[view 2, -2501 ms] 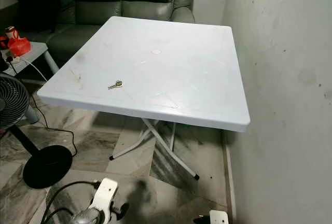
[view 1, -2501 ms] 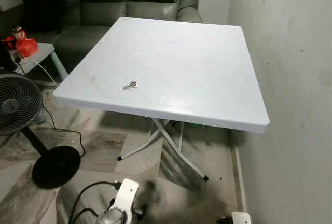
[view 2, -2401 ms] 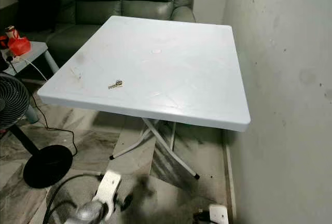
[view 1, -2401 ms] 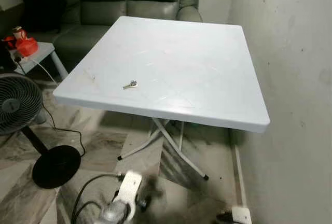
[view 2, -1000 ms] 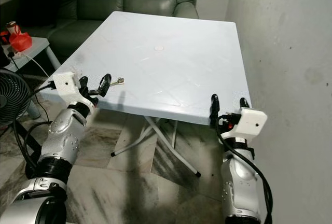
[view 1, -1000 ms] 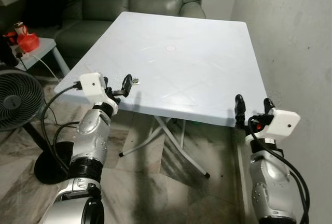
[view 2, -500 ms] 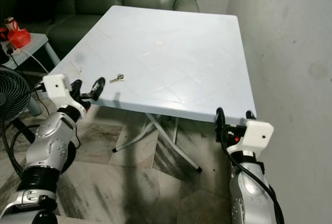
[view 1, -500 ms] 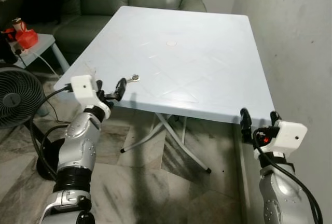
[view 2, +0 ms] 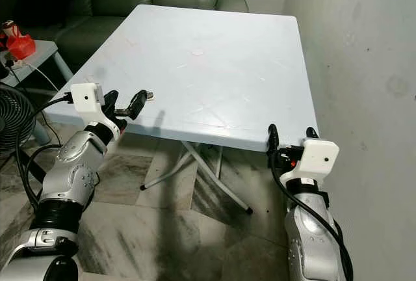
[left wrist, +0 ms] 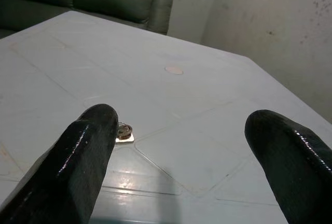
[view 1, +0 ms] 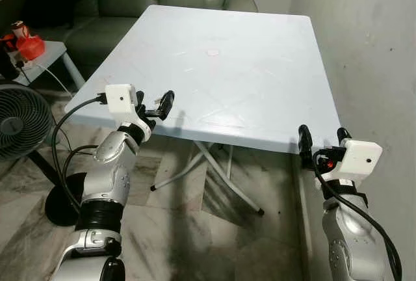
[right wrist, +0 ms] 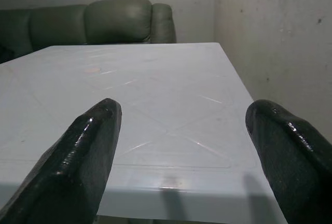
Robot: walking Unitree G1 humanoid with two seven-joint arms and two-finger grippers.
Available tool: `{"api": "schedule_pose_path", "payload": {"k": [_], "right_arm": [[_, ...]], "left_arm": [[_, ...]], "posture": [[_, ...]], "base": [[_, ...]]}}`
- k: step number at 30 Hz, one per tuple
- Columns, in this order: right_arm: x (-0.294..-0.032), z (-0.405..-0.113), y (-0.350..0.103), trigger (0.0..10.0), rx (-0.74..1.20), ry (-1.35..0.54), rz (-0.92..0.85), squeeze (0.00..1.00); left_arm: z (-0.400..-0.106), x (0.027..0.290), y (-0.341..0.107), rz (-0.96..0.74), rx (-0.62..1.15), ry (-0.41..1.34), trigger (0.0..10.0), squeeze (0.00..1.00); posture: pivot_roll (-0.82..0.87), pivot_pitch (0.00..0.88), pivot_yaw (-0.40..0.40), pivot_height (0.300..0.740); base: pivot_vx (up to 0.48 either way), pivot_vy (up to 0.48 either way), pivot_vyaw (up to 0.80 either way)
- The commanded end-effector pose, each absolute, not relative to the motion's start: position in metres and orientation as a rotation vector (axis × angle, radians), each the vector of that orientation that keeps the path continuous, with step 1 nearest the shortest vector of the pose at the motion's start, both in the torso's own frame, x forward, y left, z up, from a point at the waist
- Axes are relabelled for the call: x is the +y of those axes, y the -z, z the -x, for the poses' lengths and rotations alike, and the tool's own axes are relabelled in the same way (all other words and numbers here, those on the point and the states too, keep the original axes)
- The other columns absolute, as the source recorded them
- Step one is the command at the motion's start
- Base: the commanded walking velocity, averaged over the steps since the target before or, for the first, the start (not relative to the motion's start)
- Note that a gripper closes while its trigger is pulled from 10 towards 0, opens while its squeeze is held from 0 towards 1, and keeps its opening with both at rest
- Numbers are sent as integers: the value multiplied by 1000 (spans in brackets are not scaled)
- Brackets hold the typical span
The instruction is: Hang keys on a hook
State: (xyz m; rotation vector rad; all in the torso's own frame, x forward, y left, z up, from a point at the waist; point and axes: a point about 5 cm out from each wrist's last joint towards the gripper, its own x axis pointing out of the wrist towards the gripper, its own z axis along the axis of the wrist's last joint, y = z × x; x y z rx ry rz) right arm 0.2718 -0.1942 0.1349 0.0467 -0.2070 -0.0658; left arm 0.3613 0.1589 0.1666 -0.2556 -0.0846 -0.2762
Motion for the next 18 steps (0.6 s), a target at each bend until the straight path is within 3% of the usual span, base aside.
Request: {"api": "schedule_pose_path", "payload": {"k": [1, 18], "right_arm": [[-191, -274, -142, 10000, -228, 52, -42, 0], [-192, -278, -142, 10000, -213, 34, -23, 0]], "left_arm": [[-363, 162, -174, 245, -100, 271, 10000, 0], [-362, 157, -170, 263, -102, 270, 10000, 0]], "posture": [[-95, 27, 32, 740], [-85, 2, 11, 740]], "base": [[0, 259, 0], [0, 302, 0]]}}
